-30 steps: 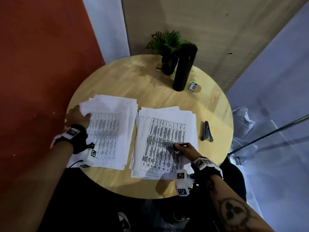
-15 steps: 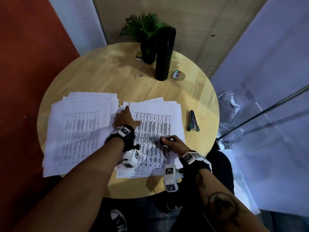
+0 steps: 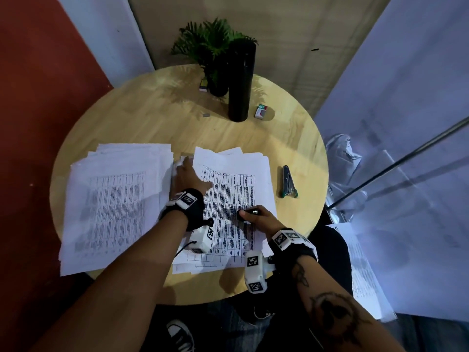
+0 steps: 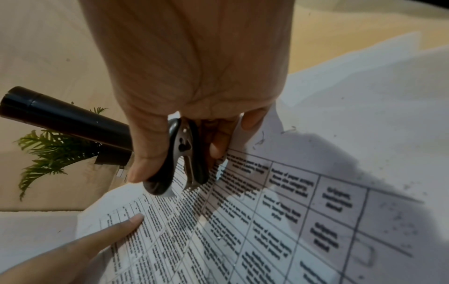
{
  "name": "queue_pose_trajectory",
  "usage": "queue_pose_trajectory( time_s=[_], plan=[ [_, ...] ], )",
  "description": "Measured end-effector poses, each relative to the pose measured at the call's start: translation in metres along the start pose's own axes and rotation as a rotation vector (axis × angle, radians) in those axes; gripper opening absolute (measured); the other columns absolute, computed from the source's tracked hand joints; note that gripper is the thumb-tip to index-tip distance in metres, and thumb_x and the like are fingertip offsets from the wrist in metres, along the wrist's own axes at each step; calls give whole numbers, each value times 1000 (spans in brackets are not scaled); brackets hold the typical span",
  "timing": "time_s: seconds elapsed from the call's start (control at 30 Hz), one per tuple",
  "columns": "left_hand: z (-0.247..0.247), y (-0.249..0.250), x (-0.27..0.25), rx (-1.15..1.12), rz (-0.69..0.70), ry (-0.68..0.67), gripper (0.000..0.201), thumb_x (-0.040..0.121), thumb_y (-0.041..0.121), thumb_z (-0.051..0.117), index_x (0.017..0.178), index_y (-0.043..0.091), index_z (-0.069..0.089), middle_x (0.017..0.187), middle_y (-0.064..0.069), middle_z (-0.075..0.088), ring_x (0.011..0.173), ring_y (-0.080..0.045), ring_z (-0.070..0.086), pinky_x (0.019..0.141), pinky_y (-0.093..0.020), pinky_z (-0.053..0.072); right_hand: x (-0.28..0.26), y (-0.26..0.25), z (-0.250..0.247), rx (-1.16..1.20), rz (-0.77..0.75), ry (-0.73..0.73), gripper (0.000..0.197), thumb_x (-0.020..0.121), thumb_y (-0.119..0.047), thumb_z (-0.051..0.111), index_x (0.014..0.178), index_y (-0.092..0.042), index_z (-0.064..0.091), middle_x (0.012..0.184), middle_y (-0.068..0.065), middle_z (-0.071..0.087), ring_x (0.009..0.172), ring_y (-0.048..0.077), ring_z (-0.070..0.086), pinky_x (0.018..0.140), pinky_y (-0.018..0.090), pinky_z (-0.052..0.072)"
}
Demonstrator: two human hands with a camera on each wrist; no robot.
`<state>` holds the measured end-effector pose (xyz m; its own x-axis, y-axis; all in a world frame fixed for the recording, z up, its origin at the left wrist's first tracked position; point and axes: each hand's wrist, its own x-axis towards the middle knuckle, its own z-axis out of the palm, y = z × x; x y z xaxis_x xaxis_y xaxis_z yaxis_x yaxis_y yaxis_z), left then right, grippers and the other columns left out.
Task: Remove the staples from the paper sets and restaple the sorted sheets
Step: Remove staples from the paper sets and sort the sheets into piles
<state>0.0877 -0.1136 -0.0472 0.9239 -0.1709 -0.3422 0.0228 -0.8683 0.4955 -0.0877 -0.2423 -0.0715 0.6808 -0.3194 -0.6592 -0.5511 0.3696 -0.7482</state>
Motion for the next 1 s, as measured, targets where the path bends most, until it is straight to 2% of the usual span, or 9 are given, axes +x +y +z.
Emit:
queue_pose_trajectory(
  time_s=[0.07,0.13,0.2,0.3,0.5,0.67,0.8,0.93,1.0],
  plan=[
    [-8,-8,6,-163,-163,-47,115,56,42,88,145,8,23,146,-19,37,132,-37,40,106,-47,39,0,1,0,25,-2,8,16,81,-10,70,79,-13,55,66,-1,65,56,4,62,46,13,45],
    [-18,-18,9,-379,-319,-185,117,46,52,89,138,2,37,132,-19,53,114,-37,54,83,-39,54,-1,0,1,7,-7,9,16,80,-11,71,80,-13,55,69,-1,65,61,6,61,49,14,46],
    [-25,-27,6,-471,-378,-322,90,64,40,84,134,-1,44,121,-14,58,106,-37,57,66,-26,50,-2,-1,2,-13,-12,9,16,80,-14,72,81,-14,56,75,1,64,66,8,61,52,15,45],
    [-26,-34,-9,-381,-355,-431,79,81,30,72,144,6,30,145,-8,38,134,-35,36,81,-23,48,-3,-2,2,-7,-10,13,17,79,-13,73,81,-13,56,76,2,64,69,11,62,59,19,47],
    [-12,-55,-14,-519,-272,-285,73,66,19,85,128,-2,53,130,-17,58,118,-32,56,101,-40,44,-6,-8,5,-64,2,8,20,79,-18,74,90,-11,58,80,2,64,84,18,59,82,30,42],
    [-28,-44,-34,-592,-129,-159,47,70,7,81,111,-5,62,114,-19,65,104,-30,62,92,-34,46,-17,-31,-4,-145,-15,-24,13,84,-16,68,77,-17,57,71,-1,59,51,-1,55,45,10,39],
    [-53,-28,-47,-745,-23,-108,43,74,-1,75,114,-7,60,109,-10,61,96,-20,59,92,-34,46,-26,-58,-15,-20,-212,98,17,81,-10,70,86,-19,57,94,5,60,78,14,58,65,25,45],
    [-75,-11,-58,-781,68,-149,38,76,0,73,111,-5,61,103,-12,63,92,-21,60,89,-33,47,-40,-98,-23,50,-424,95,20,76,-7,74,83,-22,62,114,15,49,73,4,56,45,11,42],
    [-82,-7,-61,-791,99,-175,36,77,0,73,110,-4,61,99,-7,63,84,-18,61,78,-25,49,-46,-114,-28,60,-458,38,23,72,-8,75,85,-24,66,117,12,52,82,9,57,49,10,44]
  ],
)
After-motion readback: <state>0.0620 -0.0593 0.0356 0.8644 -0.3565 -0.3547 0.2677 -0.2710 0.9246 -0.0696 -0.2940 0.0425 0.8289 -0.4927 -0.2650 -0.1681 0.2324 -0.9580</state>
